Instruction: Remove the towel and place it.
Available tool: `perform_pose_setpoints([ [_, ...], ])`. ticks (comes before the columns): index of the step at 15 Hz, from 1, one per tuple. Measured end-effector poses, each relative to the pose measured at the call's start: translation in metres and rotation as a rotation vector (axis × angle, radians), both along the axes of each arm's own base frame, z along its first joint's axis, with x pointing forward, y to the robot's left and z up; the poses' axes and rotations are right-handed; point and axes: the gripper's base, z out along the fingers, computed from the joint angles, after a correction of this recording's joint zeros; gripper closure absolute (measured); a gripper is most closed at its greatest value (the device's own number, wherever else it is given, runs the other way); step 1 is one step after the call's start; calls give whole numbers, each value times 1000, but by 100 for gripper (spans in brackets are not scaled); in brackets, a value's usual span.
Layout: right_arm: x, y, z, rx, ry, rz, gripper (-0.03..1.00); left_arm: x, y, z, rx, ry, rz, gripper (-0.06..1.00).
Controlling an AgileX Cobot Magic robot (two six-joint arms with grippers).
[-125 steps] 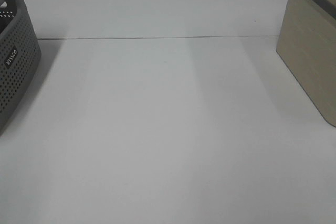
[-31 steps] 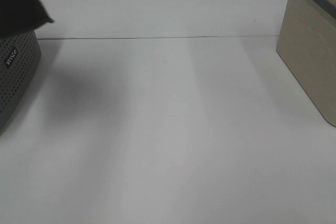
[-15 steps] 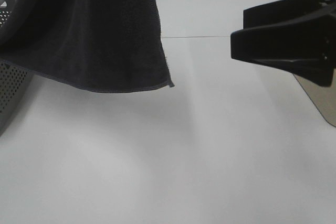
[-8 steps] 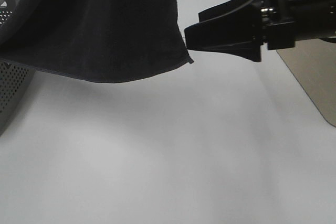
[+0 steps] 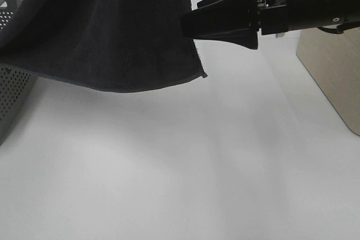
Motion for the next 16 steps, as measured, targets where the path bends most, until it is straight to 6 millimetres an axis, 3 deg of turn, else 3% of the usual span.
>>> perform_pose_setpoints([
  [4,8,6,-16,22,54,15,17,0,-1,1,-6,-7,-7,94],
  [8,0,27,-27,-2,87,105,17,-1,-3,3,-23,-27,-28,94],
  [12,-1,26,-31,-45,81,109,18,-1,-3,3,-26,-30,-32,94],
  [14,1,25,-33,-68,90,87,24,-1,-3,3,-46,-19,-26,94],
  [16,2,25,-33,-73,91,75,40,-1,-3,3,-64,-8,-22,94],
])
